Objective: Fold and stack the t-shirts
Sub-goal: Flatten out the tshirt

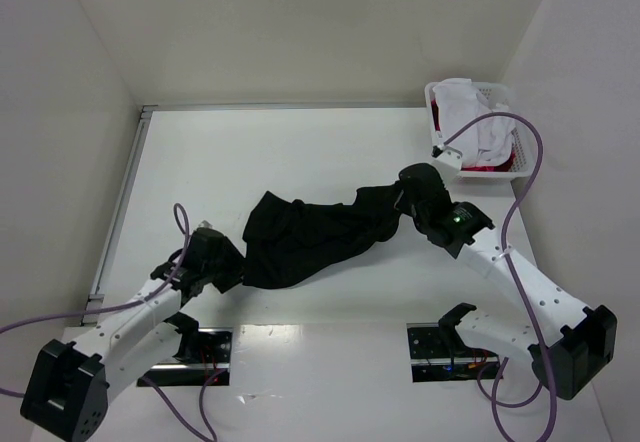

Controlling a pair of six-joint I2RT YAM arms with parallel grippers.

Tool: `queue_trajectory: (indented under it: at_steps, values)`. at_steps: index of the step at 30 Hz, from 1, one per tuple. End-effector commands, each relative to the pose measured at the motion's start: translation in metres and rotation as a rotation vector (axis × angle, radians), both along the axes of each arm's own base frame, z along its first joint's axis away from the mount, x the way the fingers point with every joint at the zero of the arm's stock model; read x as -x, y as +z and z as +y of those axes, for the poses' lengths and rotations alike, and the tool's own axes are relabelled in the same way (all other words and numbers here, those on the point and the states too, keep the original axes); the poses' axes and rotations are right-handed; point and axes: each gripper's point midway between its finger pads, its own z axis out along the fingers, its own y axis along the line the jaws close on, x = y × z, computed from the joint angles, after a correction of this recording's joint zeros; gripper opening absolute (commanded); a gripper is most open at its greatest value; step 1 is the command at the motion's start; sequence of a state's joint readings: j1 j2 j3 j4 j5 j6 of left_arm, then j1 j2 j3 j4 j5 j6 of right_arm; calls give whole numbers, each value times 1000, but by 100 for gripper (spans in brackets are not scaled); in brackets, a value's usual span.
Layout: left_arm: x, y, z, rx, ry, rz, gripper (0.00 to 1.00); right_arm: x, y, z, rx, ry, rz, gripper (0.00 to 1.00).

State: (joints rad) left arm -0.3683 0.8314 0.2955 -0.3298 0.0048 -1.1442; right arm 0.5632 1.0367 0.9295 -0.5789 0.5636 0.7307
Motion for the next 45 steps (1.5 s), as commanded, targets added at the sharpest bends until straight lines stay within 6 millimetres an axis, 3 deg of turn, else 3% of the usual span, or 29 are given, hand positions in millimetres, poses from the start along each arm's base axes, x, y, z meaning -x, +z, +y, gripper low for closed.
queue_trajectory:
  at_steps: [1,3,6,13,18,19,20,23,24,26,27,28,29,30,31,32,35,36,40,45]
  values:
    - [-5,5,-1,-23,-35,-16,59,-15,28,2,-31,-21,-92,1]
    - [-5,3,-1,-26,-35,-7,46,-16,26,2,-26,-21,-85,1]
    - [-2,2,-2,-22,-40,4,38,-17,27,3,-31,-21,-92,1]
    - [0,5,-1,-15,-40,-16,3,-21,24,1,-23,-25,-92,1]
    - [-18,40,-1,-50,-71,-98,0,-22,20,1,-21,-27,-80,0]
    - [-24,51,-1,-65,-78,-122,0,-26,30,0,-36,-36,-104,0]
    - [-40,81,0,-86,-73,-185,0,-29,35,-7,-16,-40,-113,0]
    - [-69,130,5,-172,-108,-281,0,-41,68,-6,-5,-22,-171,0]
    - [-86,175,5,-196,-122,-383,0,-46,93,-12,-7,-43,-222,0]
    - [-105,209,7,-224,-124,-453,0,-53,114,-10,0,-42,-261,0]
    - [-112,227,9,-234,-124,-492,0,-57,135,-12,9,-44,-300,0]
    - [-125,260,13,-259,-114,-570,0,-58,150,-13,4,-51,-332,0]
    - [-130,275,12,-267,-119,-601,0,-64,158,-12,12,-57,-349,0]
    - [-137,290,19,-288,-100,-629,0,-63,185,-13,-8,-58,-402,0]
    - [-145,300,25,-324,-90,-646,0,-65,193,-15,10,-67,-413,0]
    - [-148,332,25,-321,-82,-713,0,-66,210,-17,-1,-80,-457,0]
    - [-151,374,39,-360,-37,-802,0,-62,255,-26,-17,-120,-554,0]
    - [-148,405,45,-360,-10,-871,0,-58,277,-31,-30,-133,-602,0]
    - [-139,457,52,-380,23,-973,0,-32,332,-46,-57,-142,-722,0]
    - [-100,490,67,-381,73,-1064,0,20,376,-69,-110,-128,-849,0]
